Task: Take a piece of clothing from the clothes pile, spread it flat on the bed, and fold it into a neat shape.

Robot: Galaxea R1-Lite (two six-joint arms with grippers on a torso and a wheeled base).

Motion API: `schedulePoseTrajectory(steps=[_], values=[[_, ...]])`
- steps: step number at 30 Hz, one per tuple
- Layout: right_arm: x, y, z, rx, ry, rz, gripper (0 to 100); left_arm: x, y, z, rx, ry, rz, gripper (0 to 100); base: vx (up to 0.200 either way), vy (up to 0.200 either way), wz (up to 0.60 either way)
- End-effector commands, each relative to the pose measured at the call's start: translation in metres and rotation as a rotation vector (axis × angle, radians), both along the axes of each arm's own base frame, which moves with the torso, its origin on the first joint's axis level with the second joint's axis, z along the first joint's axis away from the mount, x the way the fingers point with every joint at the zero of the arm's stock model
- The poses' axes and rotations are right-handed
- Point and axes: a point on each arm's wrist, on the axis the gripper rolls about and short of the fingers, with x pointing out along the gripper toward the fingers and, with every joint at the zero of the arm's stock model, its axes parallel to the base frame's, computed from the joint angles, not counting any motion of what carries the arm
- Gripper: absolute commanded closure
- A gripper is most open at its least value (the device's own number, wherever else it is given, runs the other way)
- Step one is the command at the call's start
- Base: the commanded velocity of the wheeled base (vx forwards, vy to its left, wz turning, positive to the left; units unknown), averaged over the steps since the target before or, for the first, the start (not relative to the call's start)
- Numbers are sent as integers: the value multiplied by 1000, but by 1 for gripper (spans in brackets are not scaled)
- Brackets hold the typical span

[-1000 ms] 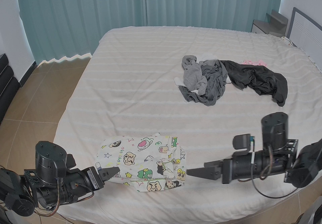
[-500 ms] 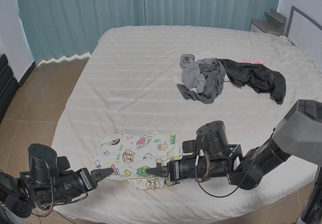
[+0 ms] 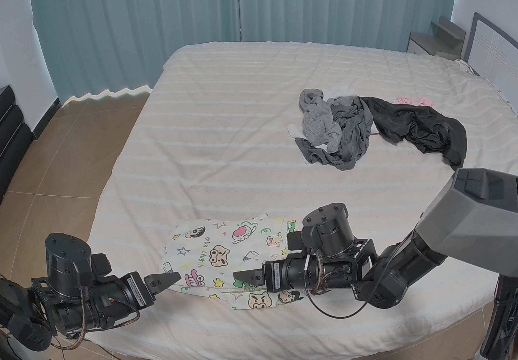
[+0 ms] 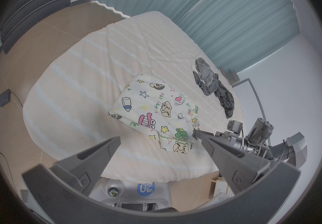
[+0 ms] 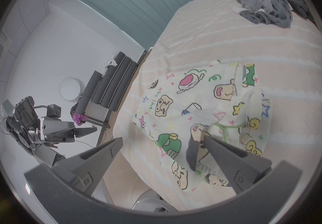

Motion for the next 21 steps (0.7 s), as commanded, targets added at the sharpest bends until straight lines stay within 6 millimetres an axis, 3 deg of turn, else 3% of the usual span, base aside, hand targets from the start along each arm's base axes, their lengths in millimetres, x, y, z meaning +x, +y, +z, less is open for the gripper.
schedulePoseTrajectory(steps=[1,12,13,21], values=[[-3,-6,-4,-16,14,-8,0,0,0,-2,4,8,0,0,0,0,0],[5,4,-11,12,-19,-4,0,2,-1,-5,12,26,2,0,0,0,0],[8,8,-16,3,-14,0,100,3,-2,-6,12,28,3,0,0,0,0],[3,3,-25,-34,-1,12,100,4,-2,-11,6,15,4,0,0,0,0]])
